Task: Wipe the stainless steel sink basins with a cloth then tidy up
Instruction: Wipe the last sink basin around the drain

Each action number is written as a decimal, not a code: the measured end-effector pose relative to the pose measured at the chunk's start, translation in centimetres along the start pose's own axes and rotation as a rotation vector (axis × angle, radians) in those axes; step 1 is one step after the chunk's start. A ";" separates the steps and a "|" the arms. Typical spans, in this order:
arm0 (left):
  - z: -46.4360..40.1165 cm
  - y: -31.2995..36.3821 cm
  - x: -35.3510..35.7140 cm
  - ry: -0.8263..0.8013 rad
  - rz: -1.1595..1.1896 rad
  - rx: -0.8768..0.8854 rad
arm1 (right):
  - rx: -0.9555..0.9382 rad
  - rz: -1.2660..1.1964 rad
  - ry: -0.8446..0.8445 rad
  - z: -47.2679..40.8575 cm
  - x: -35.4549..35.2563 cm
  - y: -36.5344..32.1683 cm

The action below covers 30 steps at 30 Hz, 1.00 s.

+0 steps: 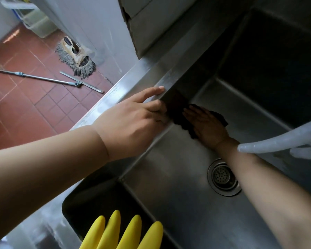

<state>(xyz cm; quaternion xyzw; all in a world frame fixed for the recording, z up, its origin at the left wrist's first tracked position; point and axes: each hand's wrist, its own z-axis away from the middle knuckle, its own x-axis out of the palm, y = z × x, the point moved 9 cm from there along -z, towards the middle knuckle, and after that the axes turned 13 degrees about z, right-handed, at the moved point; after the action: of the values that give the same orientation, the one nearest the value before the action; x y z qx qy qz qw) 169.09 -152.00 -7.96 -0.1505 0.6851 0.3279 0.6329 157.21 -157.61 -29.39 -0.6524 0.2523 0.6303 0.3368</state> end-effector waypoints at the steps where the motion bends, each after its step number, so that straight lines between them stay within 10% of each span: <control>1: 0.0 0.0 0.0 0.001 -0.001 0.005 | 0.060 0.003 0.005 -0.2 -0.4 1.7; 12: -0.1 -0.1 0.2 -0.009 -0.014 0.005 | 1.033 -0.130 0.228 -0.3 -1.6 8.4; 20: 0.0 0.0 0.2 -0.007 -0.007 0.019 | 0.529 0.109 -0.038 -1.5 -0.2 6.5; 30: 0.1 0.2 0.2 -0.057 -0.036 0.015 | 0.931 -0.132 -0.014 12.1 -1.7 12.1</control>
<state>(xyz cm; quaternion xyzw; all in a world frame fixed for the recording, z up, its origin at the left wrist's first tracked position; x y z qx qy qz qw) 169.01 -151.74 -8.11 -0.1486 0.6665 0.3154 0.6590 140.09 -156.45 -28.90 -0.4424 0.4638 0.4316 0.6347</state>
